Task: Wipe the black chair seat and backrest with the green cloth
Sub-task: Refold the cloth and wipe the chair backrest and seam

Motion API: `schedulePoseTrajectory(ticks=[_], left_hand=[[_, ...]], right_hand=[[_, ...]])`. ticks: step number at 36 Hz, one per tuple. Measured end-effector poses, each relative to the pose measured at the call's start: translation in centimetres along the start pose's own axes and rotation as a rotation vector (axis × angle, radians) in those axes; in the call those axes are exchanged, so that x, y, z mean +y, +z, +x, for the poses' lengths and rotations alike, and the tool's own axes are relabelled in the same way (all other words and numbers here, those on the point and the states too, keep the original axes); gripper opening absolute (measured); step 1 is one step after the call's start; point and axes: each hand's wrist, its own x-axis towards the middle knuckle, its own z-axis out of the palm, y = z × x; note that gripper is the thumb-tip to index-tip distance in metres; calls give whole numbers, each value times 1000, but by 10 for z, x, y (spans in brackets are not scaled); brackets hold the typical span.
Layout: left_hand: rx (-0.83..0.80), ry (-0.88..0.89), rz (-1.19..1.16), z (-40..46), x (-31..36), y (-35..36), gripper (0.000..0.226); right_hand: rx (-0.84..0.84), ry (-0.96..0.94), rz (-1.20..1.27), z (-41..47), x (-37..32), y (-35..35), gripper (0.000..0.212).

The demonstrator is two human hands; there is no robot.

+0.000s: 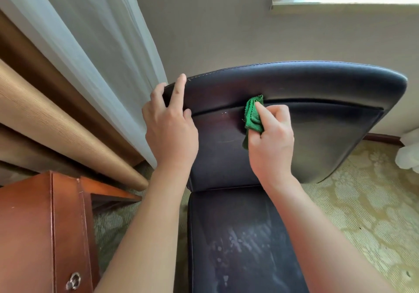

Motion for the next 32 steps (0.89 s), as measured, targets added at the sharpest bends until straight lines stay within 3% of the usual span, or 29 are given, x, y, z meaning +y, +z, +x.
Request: schedulePoseTrajectory(ticks=[10, 16, 19, 25, 32], left_hand=[[10, 4, 3, 3, -4, 2, 72], [-3, 20, 10, 4, -5, -3, 70], [-6, 26, 7, 3, -6, -3, 70], [-6, 20, -9, 2, -7, -2, 71], [-46, 35, -19, 8, -11, -3, 72]], right_hand=[[-172, -189, -88, -11, -25, 22, 34], [-293, -298, -104, -21, -32, 30, 50], [-253, -260, -36, -25, -22, 19, 51], [43, -92, 42, -15, 10, -8, 54], [-13, -73, -63, -3, -3, 7, 45]])
